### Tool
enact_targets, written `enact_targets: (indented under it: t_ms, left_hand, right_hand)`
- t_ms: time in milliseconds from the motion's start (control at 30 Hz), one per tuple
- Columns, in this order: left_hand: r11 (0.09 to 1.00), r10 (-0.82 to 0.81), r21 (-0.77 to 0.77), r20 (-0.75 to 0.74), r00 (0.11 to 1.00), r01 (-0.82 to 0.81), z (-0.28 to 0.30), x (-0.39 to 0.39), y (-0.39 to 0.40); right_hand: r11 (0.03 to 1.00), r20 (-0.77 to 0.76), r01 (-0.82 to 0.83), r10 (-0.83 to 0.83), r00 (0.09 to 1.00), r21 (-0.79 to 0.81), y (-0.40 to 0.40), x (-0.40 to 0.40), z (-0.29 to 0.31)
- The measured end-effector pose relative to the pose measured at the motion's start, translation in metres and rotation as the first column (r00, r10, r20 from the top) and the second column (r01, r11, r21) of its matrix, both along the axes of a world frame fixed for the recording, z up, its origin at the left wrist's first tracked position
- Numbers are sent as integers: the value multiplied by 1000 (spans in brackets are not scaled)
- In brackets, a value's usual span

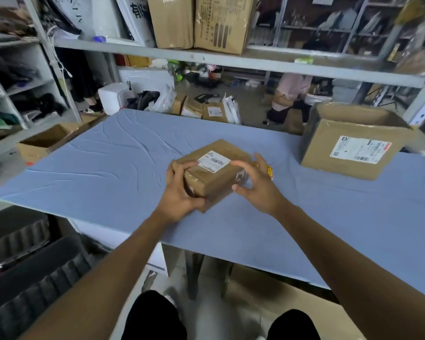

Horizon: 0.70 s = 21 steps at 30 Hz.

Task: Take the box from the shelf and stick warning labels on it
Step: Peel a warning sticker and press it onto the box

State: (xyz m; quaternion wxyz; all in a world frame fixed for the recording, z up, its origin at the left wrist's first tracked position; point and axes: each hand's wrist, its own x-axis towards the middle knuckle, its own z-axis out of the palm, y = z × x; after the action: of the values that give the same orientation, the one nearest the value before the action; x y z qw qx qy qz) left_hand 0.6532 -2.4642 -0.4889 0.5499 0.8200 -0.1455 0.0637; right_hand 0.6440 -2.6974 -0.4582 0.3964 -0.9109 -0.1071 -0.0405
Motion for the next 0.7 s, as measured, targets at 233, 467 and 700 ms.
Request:
enact_targets:
  t_ms: [233,467,700]
  left_hand:
    - [967,-206,-176,-99,974,186,-12,55,36]
    - [995,92,49,-5,996,-91,-18,96,30]
    - [879,465,-72,-90,881,-471,-11,61,11]
  right_hand:
    - [995,134,83,-76,988,-48,5,48,-17]
    - [983,216,166,-145,966,-79,22,80,-35]
    - [991,182,125,-117,976,-36,5,60,-31]
